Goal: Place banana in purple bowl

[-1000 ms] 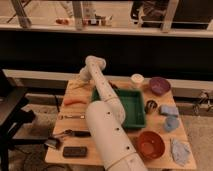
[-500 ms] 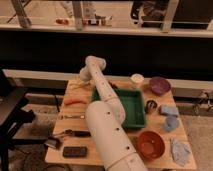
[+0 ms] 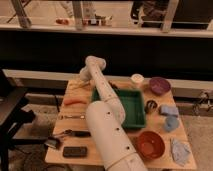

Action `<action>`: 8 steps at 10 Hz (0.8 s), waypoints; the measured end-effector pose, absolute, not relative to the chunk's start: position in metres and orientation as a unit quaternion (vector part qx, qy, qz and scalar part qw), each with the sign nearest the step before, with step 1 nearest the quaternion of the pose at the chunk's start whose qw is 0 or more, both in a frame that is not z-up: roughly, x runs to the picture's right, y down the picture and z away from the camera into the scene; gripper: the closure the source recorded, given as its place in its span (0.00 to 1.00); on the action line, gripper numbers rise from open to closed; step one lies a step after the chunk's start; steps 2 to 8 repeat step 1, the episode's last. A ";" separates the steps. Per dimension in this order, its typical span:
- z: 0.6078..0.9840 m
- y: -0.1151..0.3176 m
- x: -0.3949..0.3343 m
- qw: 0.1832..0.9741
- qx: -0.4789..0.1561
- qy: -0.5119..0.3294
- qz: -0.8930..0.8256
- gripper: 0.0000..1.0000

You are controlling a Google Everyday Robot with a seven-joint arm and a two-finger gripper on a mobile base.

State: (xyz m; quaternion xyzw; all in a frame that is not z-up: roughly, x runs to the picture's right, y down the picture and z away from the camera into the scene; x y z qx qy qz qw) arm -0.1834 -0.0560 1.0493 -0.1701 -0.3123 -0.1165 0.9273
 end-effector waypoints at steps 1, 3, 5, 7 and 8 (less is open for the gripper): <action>1.049 -0.056 -0.183 0.927 -0.170 -0.312 -0.116 0.96; 1.049 -0.056 -0.183 0.927 -0.170 -0.312 -0.116 0.96; 1.049 -0.056 -0.183 0.927 -0.170 -0.312 -0.116 0.96; 1.049 -0.056 -0.183 0.927 -0.170 -0.312 -0.116 0.96; 1.049 -0.056 -0.183 0.927 -0.170 -0.312 -0.116 0.96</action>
